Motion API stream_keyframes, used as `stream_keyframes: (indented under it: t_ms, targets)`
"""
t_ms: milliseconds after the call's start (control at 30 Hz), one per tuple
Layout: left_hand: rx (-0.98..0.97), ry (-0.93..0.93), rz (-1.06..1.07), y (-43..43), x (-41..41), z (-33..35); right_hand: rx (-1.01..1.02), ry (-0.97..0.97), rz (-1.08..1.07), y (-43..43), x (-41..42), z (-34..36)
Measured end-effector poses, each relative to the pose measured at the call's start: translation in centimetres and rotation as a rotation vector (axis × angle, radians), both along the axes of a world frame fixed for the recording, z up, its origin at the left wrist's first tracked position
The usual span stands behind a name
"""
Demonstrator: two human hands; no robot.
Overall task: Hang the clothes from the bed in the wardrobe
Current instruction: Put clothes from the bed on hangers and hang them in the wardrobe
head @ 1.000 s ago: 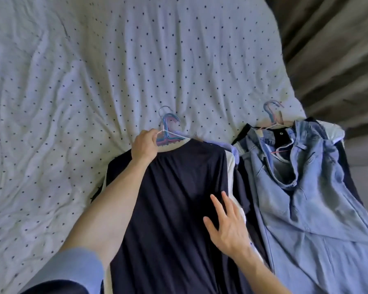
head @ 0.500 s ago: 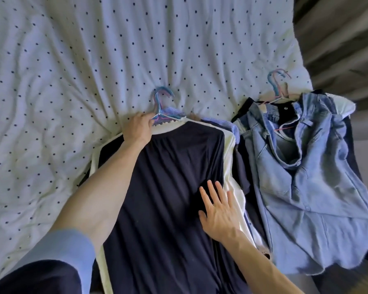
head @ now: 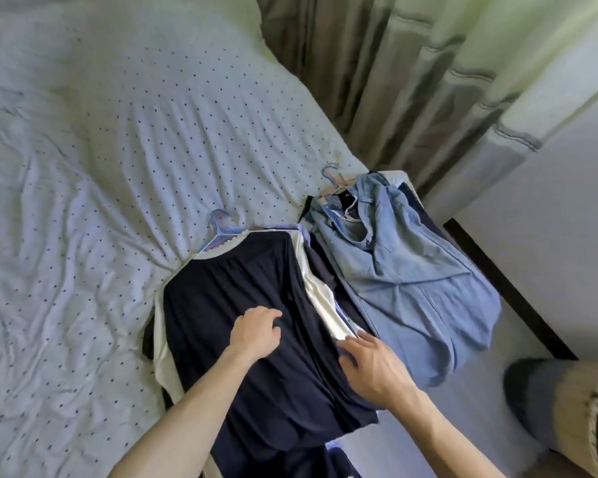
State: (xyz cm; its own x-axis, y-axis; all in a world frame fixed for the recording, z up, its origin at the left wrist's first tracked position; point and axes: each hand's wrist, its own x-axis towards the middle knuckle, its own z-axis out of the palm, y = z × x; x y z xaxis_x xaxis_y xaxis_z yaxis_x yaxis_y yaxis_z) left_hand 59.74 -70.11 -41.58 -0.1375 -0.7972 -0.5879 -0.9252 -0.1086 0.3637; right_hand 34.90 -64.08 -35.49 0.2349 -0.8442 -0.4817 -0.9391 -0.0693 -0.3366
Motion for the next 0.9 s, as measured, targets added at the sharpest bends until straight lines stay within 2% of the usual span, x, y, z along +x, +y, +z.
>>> stream_keyframes:
  t_ms: [167,367,600,733,900]
  targets:
    - [-0.141,0.011,-0.322,5.9,-8.4,4.8,-0.248,-0.063,-0.190,9.4,-5.9,5.6]
    - [-0.331,0.010,-0.732,11.4,-20.6,10.5,-0.583,-0.063,-0.607,23.4,-12.8,9.9]
    - [-0.502,0.247,-1.133,22.6,-36.3,17.5,-0.714,0.114,-1.139,40.9,-19.1,14.2]
    - [-0.595,0.374,-1.436,31.1,-44.2,21.3,-0.818,0.234,-1.447,49.8,-20.6,15.6]
    - [-0.624,0.493,-1.713,40.9,-52.4,25.1,-0.868,0.410,-1.716,59.1,-21.1,17.4]
